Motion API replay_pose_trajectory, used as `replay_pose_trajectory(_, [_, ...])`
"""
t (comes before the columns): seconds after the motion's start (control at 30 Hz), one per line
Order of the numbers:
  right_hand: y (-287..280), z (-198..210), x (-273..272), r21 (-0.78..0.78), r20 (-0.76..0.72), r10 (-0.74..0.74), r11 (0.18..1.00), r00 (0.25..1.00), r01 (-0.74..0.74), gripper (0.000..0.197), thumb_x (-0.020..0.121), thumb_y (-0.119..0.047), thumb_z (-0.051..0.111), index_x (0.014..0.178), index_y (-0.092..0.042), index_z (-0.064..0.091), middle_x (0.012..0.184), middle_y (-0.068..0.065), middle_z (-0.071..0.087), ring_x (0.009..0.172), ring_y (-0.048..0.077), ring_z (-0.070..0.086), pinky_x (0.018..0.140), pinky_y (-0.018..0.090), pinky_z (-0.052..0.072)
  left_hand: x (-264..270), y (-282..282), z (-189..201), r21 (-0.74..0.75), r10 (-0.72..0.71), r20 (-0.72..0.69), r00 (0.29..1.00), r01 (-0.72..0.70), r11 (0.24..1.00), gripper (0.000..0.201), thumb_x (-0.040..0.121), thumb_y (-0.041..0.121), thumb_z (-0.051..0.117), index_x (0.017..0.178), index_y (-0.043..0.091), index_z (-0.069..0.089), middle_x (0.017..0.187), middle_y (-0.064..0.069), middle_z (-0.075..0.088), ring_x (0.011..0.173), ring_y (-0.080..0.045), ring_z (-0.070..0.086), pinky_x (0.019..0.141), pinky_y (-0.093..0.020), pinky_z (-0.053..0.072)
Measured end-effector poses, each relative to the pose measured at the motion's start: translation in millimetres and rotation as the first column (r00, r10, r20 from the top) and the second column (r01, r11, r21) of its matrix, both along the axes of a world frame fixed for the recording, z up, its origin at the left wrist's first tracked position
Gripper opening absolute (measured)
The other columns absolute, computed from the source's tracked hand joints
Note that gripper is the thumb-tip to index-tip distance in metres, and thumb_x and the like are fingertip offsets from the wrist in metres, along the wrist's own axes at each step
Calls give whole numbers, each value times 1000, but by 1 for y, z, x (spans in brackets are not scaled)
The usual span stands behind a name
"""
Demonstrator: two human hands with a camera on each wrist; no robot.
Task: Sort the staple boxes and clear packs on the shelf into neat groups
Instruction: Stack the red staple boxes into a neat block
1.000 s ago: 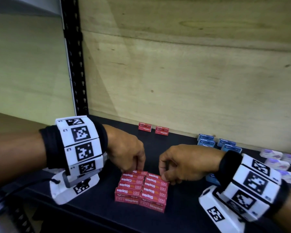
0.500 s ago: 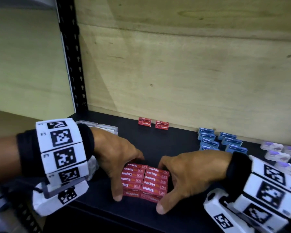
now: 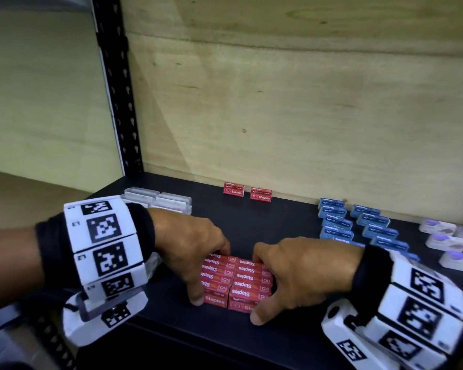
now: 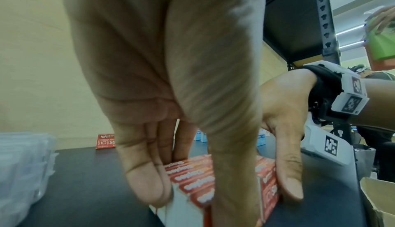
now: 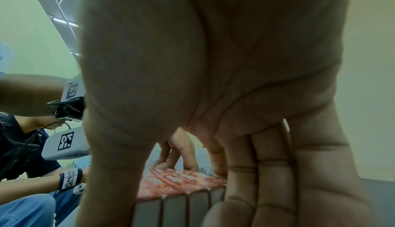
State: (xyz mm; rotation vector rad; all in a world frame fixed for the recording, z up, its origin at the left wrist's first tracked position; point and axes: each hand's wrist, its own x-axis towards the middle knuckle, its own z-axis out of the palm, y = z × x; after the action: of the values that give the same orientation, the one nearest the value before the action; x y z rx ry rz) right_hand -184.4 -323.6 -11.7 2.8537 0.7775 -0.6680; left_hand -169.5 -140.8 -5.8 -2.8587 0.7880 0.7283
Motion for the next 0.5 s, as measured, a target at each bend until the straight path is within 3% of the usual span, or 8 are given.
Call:
replay_pose_trajectory(0.13, [-4, -1, 0, 1, -29, 4, 1000, 1000, -4, 78, 68, -78, 66, 126, -32, 41, 106, -9, 59, 91, 15, 58, 82, 33, 51, 0, 3, -7, -43, 17, -1, 1000, -17, 999, 60, 67, 51, 83, 117, 34, 56, 106, 14, 61, 96, -4, 58, 87, -24, 51])
replay_pose_trajectory(0.33, [-1, -6, 3, 24, -10, 19, 1000, 1000, -18, 76, 65, -79, 67, 119, -30, 45, 99, -11, 56, 88, 13, 58, 75, 30, 48, -2, 3, -12, -43, 20, 29, 999, -19, 999, 58, 65, 56, 82, 114, 34, 57, 102, 13, 62, 91, -5, 61, 83, -29, 55])
replay_pose_trajectory(0.5, [4, -8, 8, 6, 0, 21, 1000, 1000, -21, 69, 61, -78, 71, 103, -34, 39, 88, -11, 53, 76, 8, 53, 66, 30, 43, -8, 3, -15, -85, 30, 73, 997, -23, 996, 53, 66, 55, 81, 109, 33, 59, 96, 12, 63, 85, -4, 61, 80, -30, 56])
